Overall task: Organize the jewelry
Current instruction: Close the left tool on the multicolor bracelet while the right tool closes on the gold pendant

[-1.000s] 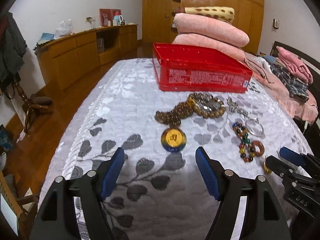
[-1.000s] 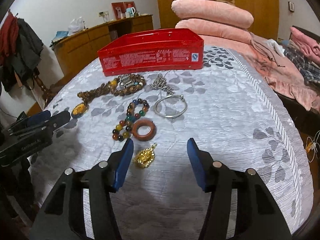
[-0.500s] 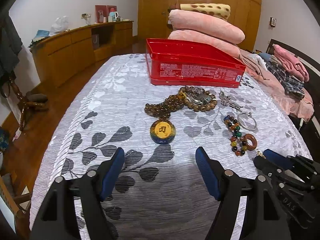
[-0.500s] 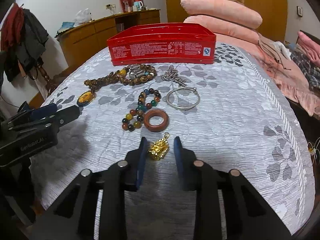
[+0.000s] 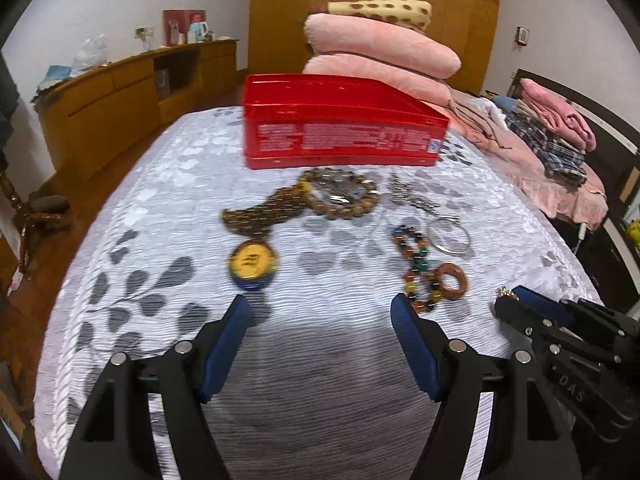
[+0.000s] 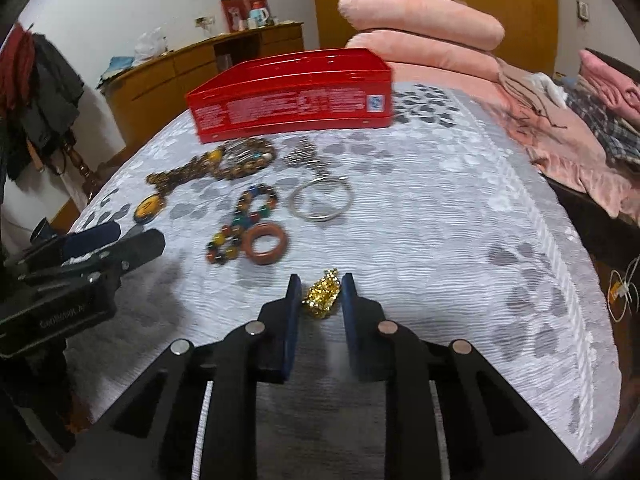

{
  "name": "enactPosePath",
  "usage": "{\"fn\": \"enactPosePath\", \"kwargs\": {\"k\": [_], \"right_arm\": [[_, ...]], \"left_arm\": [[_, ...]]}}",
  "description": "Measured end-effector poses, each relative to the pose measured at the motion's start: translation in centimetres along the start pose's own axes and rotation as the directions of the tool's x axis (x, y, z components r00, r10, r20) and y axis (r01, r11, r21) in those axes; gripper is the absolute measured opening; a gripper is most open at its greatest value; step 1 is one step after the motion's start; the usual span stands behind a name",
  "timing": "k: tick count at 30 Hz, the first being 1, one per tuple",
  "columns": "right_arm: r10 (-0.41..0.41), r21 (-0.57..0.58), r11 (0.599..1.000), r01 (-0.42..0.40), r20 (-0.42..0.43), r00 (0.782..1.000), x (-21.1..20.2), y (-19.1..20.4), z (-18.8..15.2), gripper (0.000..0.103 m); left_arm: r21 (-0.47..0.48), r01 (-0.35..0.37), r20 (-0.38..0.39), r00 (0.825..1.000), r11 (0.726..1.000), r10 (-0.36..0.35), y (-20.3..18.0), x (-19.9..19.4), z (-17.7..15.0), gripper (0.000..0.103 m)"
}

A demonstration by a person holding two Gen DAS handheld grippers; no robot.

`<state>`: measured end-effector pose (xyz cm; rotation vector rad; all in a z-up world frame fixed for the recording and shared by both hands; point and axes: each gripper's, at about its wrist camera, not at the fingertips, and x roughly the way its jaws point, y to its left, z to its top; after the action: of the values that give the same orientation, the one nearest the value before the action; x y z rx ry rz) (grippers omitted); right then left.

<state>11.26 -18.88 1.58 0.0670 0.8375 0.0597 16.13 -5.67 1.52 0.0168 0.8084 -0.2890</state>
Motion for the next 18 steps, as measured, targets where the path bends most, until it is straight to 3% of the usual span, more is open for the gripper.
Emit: {"fn": "enactPosePath", "kwargs": {"k": [8,16,18], "right_arm": [[-0.017,0.037,0.999,0.017,0.008,1.000,-0.3,-2.4,0.0,0.019],[0.002,0.051,0.999,-0.003,0.009,1.000,0.3,-2.9,0.1,0.019],[0.005,0.054,0.999,-0.005,0.010,1.000,0.3,-3.0,0.1,0.019]], "left_arm": [[0.045,0.072,-0.053,0.996,0.996,-0.069,-3.0,1.8,0.3,0.060],[0.112,0.031,-0.076,0.997,0.993,-0.023,-4.7,3.1,0.9,0.059],[0.119,0.017,-0.072,0.997,0.993,-0.009,-4.8,3.2,1.0,0.046]]}}
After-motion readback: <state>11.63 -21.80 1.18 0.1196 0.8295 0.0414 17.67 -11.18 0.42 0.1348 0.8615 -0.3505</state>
